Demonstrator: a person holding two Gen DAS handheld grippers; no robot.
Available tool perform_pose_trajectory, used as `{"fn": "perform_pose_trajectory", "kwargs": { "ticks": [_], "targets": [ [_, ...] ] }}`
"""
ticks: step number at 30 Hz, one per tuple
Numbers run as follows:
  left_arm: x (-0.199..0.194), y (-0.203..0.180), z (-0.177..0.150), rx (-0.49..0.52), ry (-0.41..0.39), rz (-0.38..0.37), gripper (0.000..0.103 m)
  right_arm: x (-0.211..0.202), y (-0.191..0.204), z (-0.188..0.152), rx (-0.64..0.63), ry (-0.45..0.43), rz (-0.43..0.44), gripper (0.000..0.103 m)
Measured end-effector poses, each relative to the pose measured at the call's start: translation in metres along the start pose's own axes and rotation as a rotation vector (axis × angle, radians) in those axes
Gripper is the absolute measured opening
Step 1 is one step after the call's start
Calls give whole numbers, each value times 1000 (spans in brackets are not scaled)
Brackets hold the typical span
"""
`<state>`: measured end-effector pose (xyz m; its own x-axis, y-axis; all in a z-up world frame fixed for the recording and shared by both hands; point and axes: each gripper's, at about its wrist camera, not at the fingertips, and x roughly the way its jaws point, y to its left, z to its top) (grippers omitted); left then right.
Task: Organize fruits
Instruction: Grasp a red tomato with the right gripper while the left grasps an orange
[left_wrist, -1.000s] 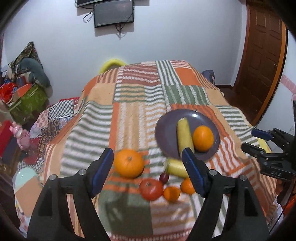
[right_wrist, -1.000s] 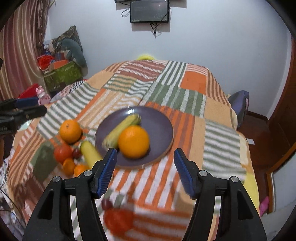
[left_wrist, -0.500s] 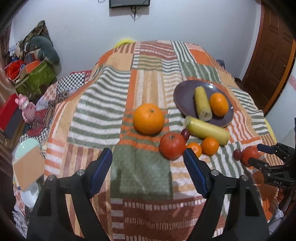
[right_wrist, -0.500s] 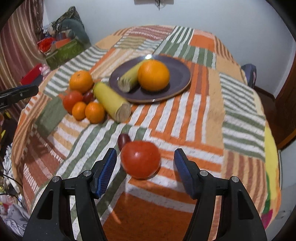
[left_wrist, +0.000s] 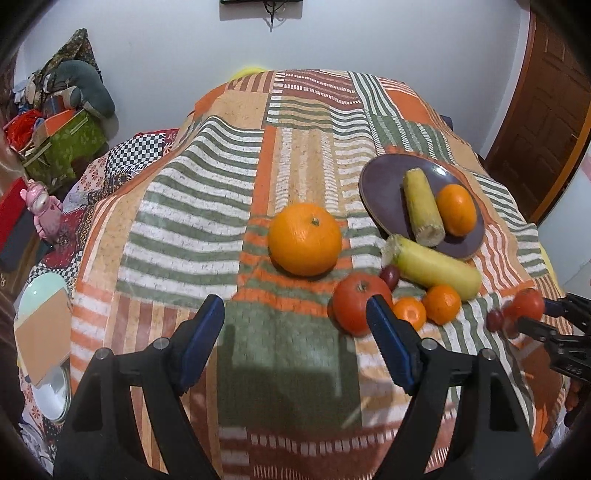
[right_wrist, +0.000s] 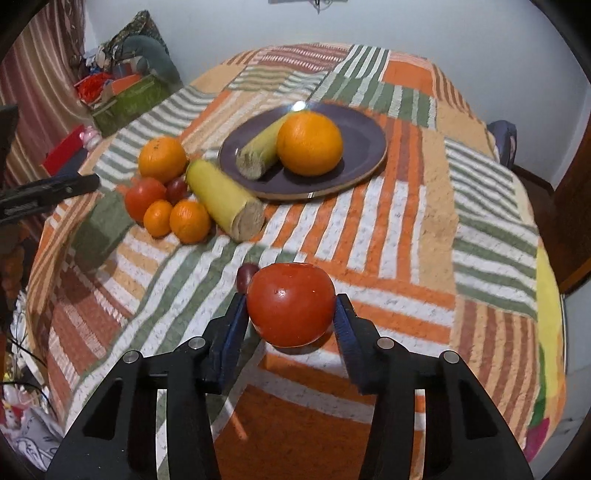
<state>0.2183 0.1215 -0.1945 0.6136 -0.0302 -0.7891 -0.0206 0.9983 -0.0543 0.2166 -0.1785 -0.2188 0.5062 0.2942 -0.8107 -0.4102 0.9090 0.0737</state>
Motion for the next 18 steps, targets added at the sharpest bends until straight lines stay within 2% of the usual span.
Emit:
{"fn": "perform_pose_trajectory", "kwargs": {
  "ticks": [9, 18],
  "targets": [
    [53, 1, 32, -17, 47, -20, 79, -11, -15, 31, 25, -91, -35, 44],
    [98, -3, 41, -8, 106, -26, 79, 3, -28, 42, 45, -87, -49, 44]
  ]
}}
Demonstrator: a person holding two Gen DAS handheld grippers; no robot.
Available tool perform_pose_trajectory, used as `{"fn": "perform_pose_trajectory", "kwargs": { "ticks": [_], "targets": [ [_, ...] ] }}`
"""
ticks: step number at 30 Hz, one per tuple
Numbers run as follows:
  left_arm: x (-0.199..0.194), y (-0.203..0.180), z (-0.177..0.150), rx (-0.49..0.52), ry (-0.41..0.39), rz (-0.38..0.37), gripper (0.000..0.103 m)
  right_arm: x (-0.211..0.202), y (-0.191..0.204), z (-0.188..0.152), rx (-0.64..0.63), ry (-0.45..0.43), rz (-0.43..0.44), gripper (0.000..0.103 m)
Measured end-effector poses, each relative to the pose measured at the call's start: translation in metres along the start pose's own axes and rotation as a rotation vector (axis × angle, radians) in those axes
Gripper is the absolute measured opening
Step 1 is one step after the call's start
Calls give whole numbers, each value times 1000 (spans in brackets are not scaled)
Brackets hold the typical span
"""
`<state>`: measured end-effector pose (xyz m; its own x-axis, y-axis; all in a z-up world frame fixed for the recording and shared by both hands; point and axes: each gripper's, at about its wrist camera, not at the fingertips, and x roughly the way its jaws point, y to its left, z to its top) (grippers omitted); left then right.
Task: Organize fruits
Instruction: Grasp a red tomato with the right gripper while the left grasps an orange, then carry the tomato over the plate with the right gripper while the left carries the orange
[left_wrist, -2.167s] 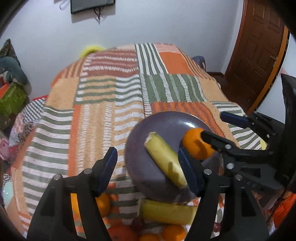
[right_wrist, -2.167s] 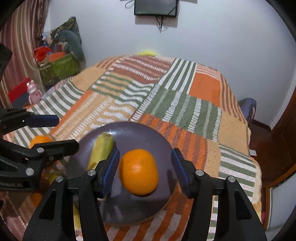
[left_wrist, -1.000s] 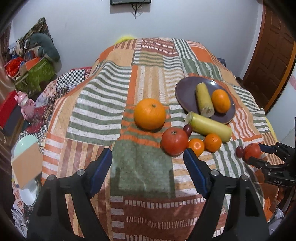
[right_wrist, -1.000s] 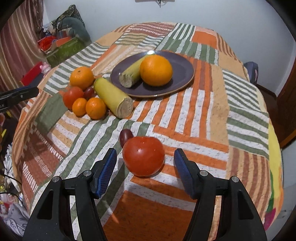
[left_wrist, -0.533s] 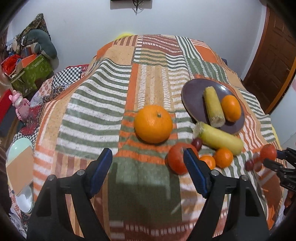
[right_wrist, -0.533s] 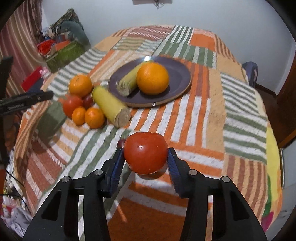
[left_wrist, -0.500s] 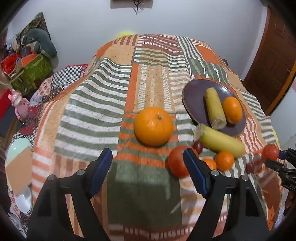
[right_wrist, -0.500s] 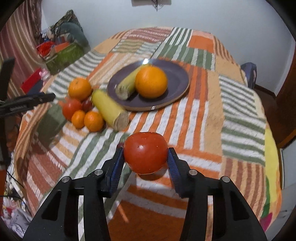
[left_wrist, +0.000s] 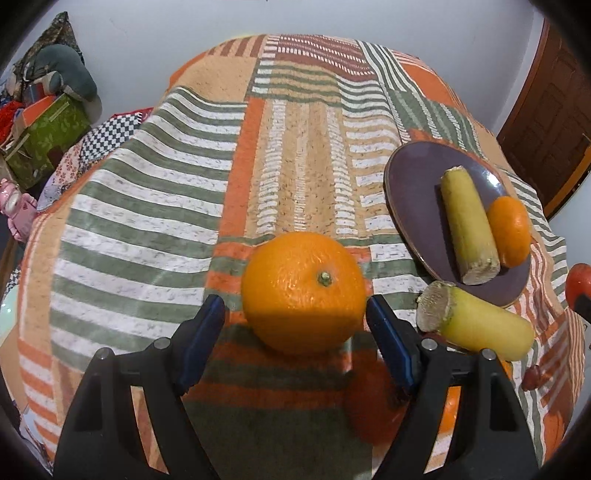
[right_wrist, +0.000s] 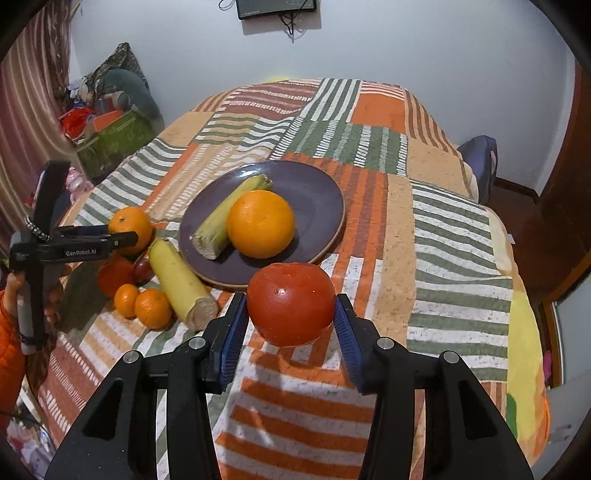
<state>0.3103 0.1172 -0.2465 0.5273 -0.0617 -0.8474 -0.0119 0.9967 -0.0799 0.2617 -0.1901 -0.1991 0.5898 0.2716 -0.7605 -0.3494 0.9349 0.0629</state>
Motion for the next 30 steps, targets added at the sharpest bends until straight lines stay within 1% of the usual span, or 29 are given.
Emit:
{"fn": "perform_pose_trajectory", "kwargs": {
  "ticks": [2, 3, 8, 14, 23, 30],
  "targets": [
    [3, 0, 0, 0, 1, -8, 74, 2, -1, 1, 1, 3, 0, 44],
    [4, -1, 0, 1, 4, -19, 70, 3, -1, 1, 1, 4, 0, 44],
    [3, -3, 0, 7, -3, -9, 69, 0, -3, 5, 3, -5, 2, 44],
    [-5, -3, 1, -5, 2, -13, 69, -8, -3, 14, -6, -40, -1, 44],
    [-45, -14, 10, 17, -78, -18, 69, -16, -6, 32, -23, -92, -23, 44],
    [-74, -35, 32, 53, -148, -40, 69, -19, -8, 53, -49, -138, -39, 44]
  ]
}}
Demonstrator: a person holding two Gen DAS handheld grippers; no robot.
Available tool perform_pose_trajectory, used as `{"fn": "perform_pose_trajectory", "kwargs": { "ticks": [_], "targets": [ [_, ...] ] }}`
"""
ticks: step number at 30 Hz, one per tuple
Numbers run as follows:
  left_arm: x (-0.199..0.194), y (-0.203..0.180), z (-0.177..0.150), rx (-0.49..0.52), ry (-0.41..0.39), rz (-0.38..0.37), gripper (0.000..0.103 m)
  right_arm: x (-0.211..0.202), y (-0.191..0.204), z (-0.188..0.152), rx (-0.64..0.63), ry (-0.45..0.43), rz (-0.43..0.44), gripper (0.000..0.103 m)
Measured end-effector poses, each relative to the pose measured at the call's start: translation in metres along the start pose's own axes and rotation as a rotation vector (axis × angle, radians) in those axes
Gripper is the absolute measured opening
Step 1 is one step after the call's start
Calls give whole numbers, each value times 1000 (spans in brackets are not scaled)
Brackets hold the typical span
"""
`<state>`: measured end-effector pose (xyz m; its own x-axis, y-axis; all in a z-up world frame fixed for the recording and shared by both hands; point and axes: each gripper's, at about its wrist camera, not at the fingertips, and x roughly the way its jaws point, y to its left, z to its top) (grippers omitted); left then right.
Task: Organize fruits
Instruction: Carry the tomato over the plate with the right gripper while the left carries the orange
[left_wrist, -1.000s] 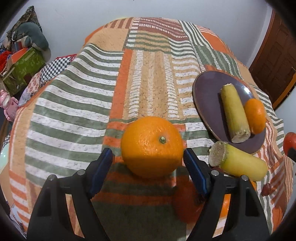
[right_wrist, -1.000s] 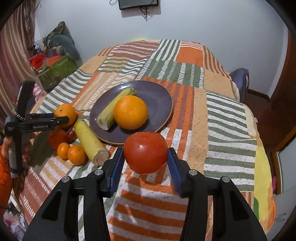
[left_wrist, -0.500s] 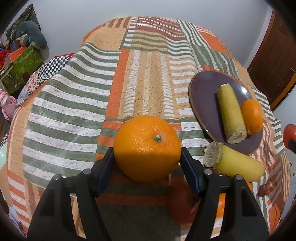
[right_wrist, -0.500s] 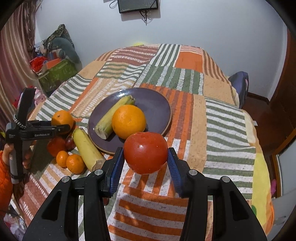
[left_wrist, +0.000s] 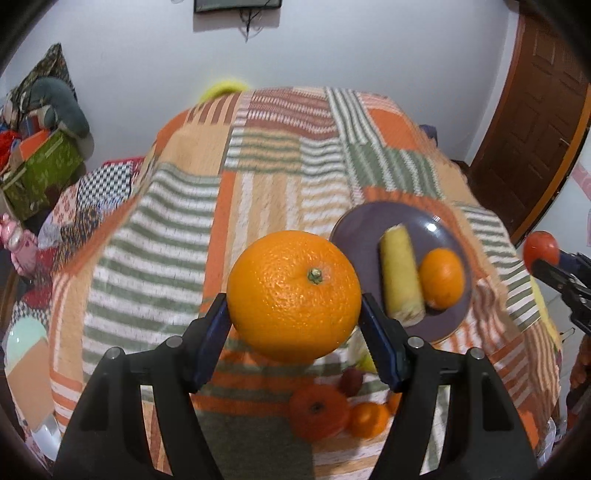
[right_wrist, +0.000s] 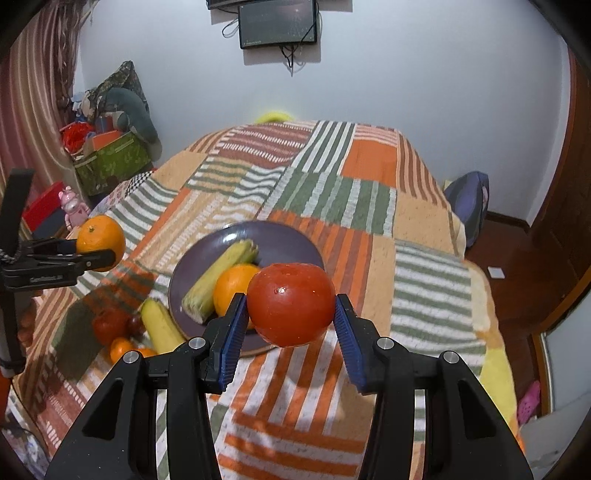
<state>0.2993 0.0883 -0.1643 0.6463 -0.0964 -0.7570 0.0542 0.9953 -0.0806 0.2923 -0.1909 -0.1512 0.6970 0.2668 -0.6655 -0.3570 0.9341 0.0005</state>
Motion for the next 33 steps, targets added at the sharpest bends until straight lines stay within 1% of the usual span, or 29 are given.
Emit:
{"fn": "perform_pose_trajectory", "kwargs": {
  "ticks": [6, 10, 15, 21, 26, 33],
  "targets": [
    [-13, -22, 24, 28, -52, -20, 69, -1, 1, 21, -26, -53, -6, 44],
    [-14, -36, 34, 43, -67, -31, 69, 4, 4, 34, -41, -76, -7, 44],
    [-6, -48, 42, 59, -64, -39, 69, 16, 9, 44, -58, -86, -7, 44],
    [15, -58, 47, 63, -38, -48, 69, 40, 12, 46, -69, -59, 6, 44],
    [43, -59, 46, 53, 15, -57, 69, 62, 11, 43, -65, -17, 10, 44],
    [77, -61, 39, 77, 84, -52, 69, 92, 10, 38, -62, 50, 16, 44]
  ]
}}
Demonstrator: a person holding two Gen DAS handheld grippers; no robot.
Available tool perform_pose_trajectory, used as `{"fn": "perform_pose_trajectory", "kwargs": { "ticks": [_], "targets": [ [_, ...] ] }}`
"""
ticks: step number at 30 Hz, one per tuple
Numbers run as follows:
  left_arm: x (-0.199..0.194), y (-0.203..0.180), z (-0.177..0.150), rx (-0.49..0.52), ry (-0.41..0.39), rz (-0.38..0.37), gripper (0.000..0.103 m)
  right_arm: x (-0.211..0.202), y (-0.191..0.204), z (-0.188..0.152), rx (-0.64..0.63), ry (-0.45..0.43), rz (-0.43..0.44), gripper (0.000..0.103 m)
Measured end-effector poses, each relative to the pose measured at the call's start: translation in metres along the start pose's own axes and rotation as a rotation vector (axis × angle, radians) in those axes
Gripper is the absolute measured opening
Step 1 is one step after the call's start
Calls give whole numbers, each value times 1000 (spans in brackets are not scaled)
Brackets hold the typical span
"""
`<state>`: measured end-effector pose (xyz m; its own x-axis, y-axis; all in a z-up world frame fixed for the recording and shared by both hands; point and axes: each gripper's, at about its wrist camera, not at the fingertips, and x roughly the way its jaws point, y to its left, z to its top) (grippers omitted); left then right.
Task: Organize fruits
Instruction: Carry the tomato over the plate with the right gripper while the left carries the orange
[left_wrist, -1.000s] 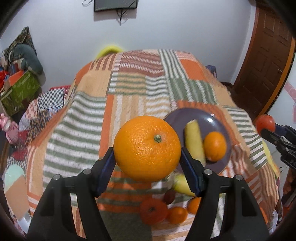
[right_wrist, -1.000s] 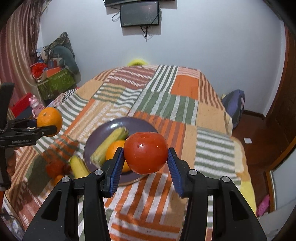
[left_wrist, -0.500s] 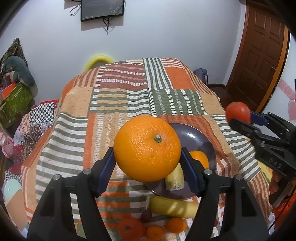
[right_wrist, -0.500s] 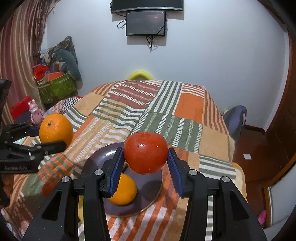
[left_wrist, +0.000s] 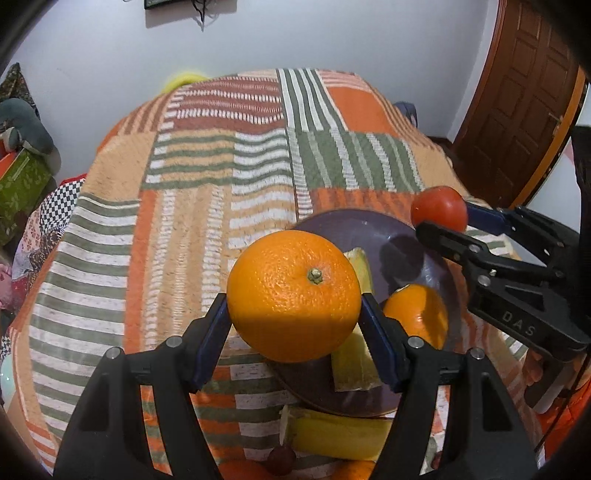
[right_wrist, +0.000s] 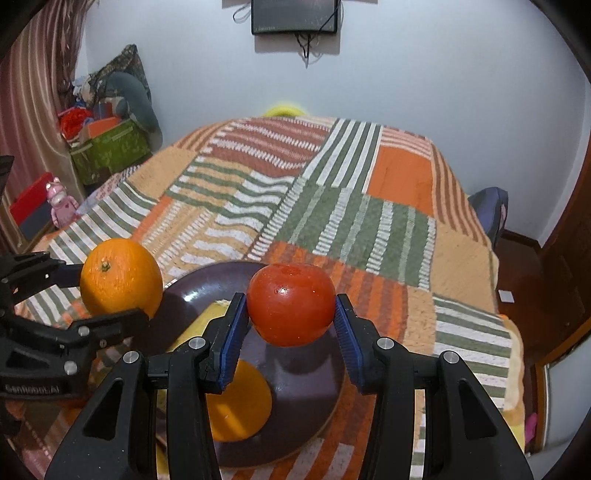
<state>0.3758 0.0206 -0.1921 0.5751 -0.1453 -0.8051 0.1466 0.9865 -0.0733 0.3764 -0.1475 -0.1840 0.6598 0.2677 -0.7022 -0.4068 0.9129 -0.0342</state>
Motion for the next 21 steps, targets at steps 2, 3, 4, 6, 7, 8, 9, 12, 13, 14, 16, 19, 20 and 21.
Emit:
{"fn": "perform_pose_trajectory", "kwargs": {
  "ticks": [2, 3, 4, 6, 7, 8, 9, 12, 13, 14, 16, 19, 20, 21],
  "targets": [
    [8, 0, -1, 2, 11, -2, 69, 7, 0, -1, 2, 17, 8, 44],
    [9, 0, -2, 1, 14, -2, 69, 11, 0, -2, 2, 24, 11, 44],
    [13, 0, -2, 1, 19, -3, 69, 14, -1, -2, 2, 33, 14, 44],
    [17, 1, -1, 1, 24, -2, 69, 22, -2, -2, 7, 50, 28, 44],
    [19, 1, -1, 2, 26, -1, 69, 25, -3, -3, 10, 58, 35, 44],
    [21, 1, -1, 2, 29, -2, 69, 28, -3, -4, 11, 68, 39, 44],
    [23, 1, -1, 2, 31, -2, 69, 30, -3, -4, 8, 73, 40, 44],
    [28, 2, 0, 1, 42, -5, 69, 34, -3, -7, -2, 89, 42, 44],
    [30, 2, 0, -1, 48, -8, 69, 35, -3, -7, -5, 94, 43, 44],
    [32, 2, 0, -4, 56, -11, 69, 36, -2, -8, -7, 97, 43, 44],
    [34, 4, 0, -15, 61, -20, 69, 36, -3, -8, -4, 98, 46, 44],
    [34, 5, 0, -18, 61, -25, 69, 39, -4, -7, -2, 104, 51, 44],
    [34, 5, 0, -18, 61, -25, 69, 39, -4, -7, -4, 105, 50, 44],
    [34, 5, 0, -19, 62, -26, 69, 39, -3, -7, -5, 105, 50, 44]
  ]
}}
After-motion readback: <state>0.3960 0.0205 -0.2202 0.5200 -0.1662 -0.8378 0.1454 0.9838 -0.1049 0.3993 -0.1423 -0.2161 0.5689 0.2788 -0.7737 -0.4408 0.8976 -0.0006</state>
